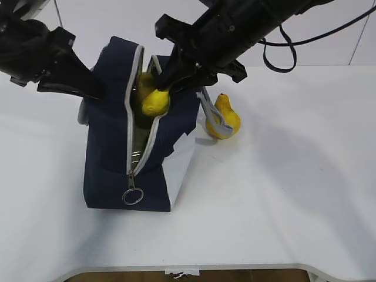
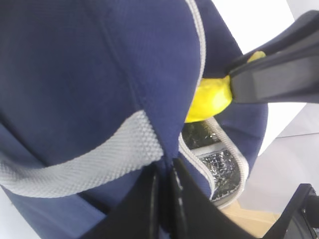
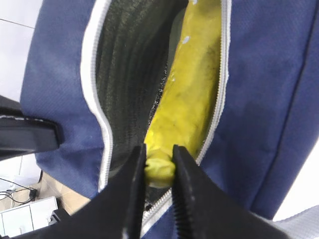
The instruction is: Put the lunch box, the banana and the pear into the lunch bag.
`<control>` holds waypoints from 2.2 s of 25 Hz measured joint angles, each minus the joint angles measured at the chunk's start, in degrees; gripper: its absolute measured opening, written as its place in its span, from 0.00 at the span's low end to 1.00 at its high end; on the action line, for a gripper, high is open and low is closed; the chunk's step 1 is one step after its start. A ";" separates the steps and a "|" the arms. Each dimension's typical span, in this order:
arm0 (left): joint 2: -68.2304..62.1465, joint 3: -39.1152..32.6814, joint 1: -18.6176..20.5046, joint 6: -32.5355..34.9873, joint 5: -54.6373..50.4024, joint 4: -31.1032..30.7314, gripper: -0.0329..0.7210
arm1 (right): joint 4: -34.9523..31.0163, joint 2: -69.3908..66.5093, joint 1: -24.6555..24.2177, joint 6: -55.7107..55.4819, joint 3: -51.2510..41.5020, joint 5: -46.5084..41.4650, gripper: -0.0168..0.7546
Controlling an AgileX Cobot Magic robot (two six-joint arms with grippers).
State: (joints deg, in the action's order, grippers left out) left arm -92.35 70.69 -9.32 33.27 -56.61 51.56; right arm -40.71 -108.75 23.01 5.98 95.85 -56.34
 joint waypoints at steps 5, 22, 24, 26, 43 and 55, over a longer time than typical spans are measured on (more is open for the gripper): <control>0.00 0.00 0.00 0.00 0.13 0.13 0.04 | -0.21 0.00 0.00 1.20 0.00 -0.12 0.58; 0.00 0.00 0.00 0.00 -0.87 -0.59 0.04 | 31.96 0.00 -0.18 -10.49 12.62 -8.01 0.75; 0.00 0.00 0.00 0.00 -0.87 -0.59 0.04 | 34.76 -0.05 -0.92 -12.55 12.62 -8.43 0.75; 0.00 0.00 0.00 0.00 -0.98 -0.59 0.04 | 35.94 -0.33 -2.02 -13.83 12.62 -8.42 0.75; 0.00 0.00 0.00 0.00 -1.86 -1.30 0.04 | 36.65 -14.57 -5.06 -14.90 15.13 4.06 0.69; 0.00 0.00 0.00 0.00 -2.36 -2.98 0.04 | 36.27 -21.55 -5.06 -14.90 19.18 0.87 0.68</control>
State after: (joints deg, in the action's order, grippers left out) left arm -92.35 70.69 -9.32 33.27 -58.97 48.57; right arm -4.43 -130.30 17.95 -8.92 115.03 -55.46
